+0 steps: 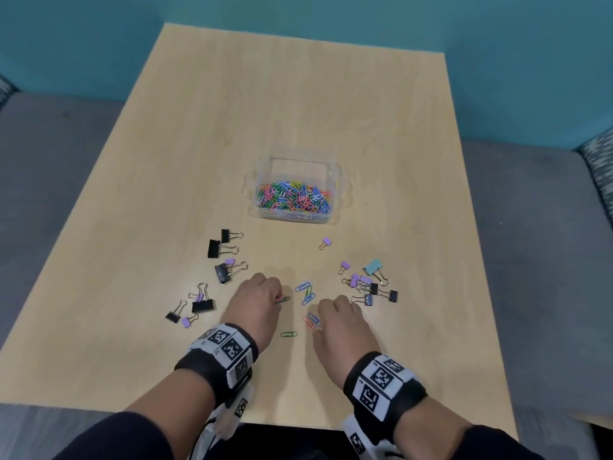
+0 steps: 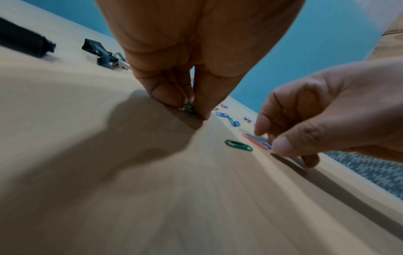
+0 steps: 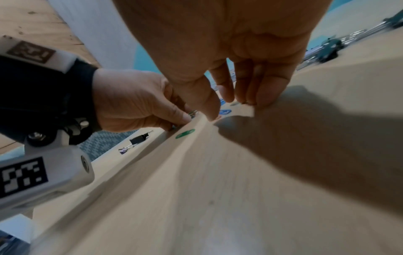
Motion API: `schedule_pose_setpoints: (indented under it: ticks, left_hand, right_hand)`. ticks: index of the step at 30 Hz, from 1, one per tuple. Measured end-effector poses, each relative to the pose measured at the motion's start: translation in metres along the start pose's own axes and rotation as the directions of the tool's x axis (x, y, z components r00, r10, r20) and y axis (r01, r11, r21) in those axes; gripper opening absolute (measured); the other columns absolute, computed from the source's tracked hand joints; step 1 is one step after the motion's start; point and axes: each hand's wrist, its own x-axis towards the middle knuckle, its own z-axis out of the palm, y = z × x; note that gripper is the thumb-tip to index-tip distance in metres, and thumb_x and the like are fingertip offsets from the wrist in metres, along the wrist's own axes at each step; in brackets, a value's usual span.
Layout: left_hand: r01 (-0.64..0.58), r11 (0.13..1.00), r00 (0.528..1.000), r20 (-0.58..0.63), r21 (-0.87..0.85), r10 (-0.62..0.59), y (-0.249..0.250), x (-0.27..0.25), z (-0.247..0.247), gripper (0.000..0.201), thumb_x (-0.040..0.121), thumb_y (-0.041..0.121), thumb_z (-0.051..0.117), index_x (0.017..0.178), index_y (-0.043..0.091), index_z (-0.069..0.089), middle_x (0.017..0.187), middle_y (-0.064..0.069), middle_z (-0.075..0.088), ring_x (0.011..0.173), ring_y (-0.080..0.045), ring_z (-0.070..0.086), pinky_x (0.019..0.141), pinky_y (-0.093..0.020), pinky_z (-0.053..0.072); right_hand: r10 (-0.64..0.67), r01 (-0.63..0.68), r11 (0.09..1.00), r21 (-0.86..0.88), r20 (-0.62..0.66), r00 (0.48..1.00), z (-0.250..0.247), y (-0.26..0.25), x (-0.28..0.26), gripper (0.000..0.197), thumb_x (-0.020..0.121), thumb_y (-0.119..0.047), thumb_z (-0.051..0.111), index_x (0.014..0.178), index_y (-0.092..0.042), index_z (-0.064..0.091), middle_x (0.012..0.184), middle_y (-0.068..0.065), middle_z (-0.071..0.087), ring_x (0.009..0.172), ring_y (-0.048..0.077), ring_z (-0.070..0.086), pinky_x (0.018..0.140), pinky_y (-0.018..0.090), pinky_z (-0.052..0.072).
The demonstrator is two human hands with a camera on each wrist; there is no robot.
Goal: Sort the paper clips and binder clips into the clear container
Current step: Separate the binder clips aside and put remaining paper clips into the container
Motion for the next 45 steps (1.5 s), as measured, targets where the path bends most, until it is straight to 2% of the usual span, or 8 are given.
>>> schedule_pose_setpoints:
  ticks: [5, 9, 16, 20, 27, 33, 38, 45]
  left_hand:
    - [-0.014, 0.999, 0.999, 0.034, 0.030, 0.013, -0.005, 0.000, -0.002, 0.008, 0.084, 0.013, 0.058, 0.080, 0.017, 0.053, 0.082, 0.002, 0.046, 0.079, -0.020, 0.045, 0.066, -0.033, 0.039]
    - [-0.034, 0.996, 0.998, 0.050, 0.086, 0.029, -0.008, -0.004, -0.005, 0.008, 0.087, 0.015, 0.054, 0.080, 0.017, 0.051, 0.084, 0.001, 0.047, 0.079, -0.022, 0.047, 0.067, -0.036, 0.042]
    - [-0.038, 0.995, 0.998, 0.044, 0.088, 0.034, -0.011, -0.007, -0.005, 0.007, 0.089, 0.016, 0.053, 0.083, 0.014, 0.052, 0.086, -0.001, 0.048, 0.080, -0.023, 0.047, 0.064, -0.035, 0.040]
    - [-0.040, 0.996, 0.998, 0.044, 0.085, 0.036, -0.011, -0.008, -0.005, 0.008, 0.091, 0.017, 0.051, 0.083, 0.015, 0.051, 0.087, 0.000, 0.047, 0.081, -0.020, 0.045, 0.065, -0.033, 0.038]
    - [-0.042, 0.997, 0.998, 0.051, 0.067, 0.038, -0.011, -0.006, -0.007, 0.008, 0.091, 0.016, 0.051, 0.083, 0.015, 0.051, 0.086, 0.000, 0.047, 0.080, -0.021, 0.045, 0.067, -0.033, 0.038]
    - [-0.037, 0.998, 0.998, 0.054, 0.058, 0.034, -0.010, -0.005, -0.009, 0.009, 0.091, 0.016, 0.052, 0.082, 0.015, 0.050, 0.086, 0.000, 0.047, 0.080, -0.020, 0.045, 0.067, -0.032, 0.038]
    - [-0.032, 0.997, 0.998, 0.049, 0.073, 0.029, -0.009, -0.004, -0.008, 0.010, 0.092, 0.017, 0.051, 0.082, 0.016, 0.047, 0.085, 0.001, 0.044, 0.079, -0.020, 0.043, 0.064, -0.030, 0.032]
    - [-0.068, 0.987, 0.997, 0.031, 0.143, 0.064, -0.003, -0.006, -0.005, 0.023, 0.089, 0.008, 0.049, 0.081, 0.022, 0.032, 0.084, 0.003, 0.033, 0.072, -0.017, 0.034, 0.061, -0.028, 0.027]
  right_hand:
    - [-0.067, 0.066, 0.998, 0.014, 0.031, 0.997, 0.005, -0.001, 0.006, 0.016, 0.090, -0.009, 0.044, 0.103, -0.017, 0.049, 0.106, 0.002, 0.046, 0.097, 0.024, 0.041, 0.075, 0.028, 0.031]
    - [-0.063, 0.063, 0.998, 0.027, 0.003, 0.998, 0.006, -0.006, 0.016, 0.019, 0.095, -0.034, 0.049, 0.102, -0.017, 0.051, 0.100, 0.002, 0.048, 0.094, 0.024, 0.042, 0.080, 0.033, 0.037]
    - [-0.106, 0.106, 0.994, 0.009, 0.033, 0.994, 0.002, -0.008, 0.029, 0.009, 0.097, -0.027, 0.046, 0.099, -0.018, 0.048, 0.102, 0.001, 0.046, 0.095, 0.023, 0.041, 0.076, 0.030, 0.035]
    - [-0.078, 0.078, 0.996, 0.033, 0.018, 0.997, -0.007, 0.000, 0.039, 0.044, 0.084, -0.038, 0.064, 0.117, -0.022, 0.040, 0.107, 0.000, 0.037, 0.094, 0.021, 0.039, 0.079, 0.034, 0.043]
    - [-0.175, 0.183, 0.981, -0.064, 0.112, 0.978, -0.016, 0.004, 0.068, 0.019, 0.088, -0.016, 0.060, 0.100, -0.016, 0.045, 0.105, 0.004, 0.039, 0.085, 0.024, 0.043, 0.071, 0.042, 0.050]
    - [-0.222, 0.250, 0.957, -0.144, 0.183, 0.958, -0.022, 0.005, 0.078, 0.028, 0.087, -0.003, 0.055, 0.085, -0.019, 0.032, 0.091, 0.003, 0.033, 0.069, 0.023, 0.038, 0.058, 0.036, 0.043]
    - [-0.256, 0.313, 0.913, -0.262, 0.229, 0.939, -0.025, 0.002, 0.081, 0.013, 0.088, -0.003, 0.051, 0.094, -0.012, 0.044, 0.089, 0.006, 0.039, 0.065, 0.025, 0.039, 0.054, 0.035, 0.036]
    - [-0.222, 0.316, 0.847, -0.428, 0.255, 0.941, -0.020, -0.008, 0.071, 0.027, 0.081, -0.007, 0.055, 0.106, -0.010, 0.045, 0.098, 0.010, 0.050, 0.077, 0.028, 0.049, 0.050, 0.035, 0.035]
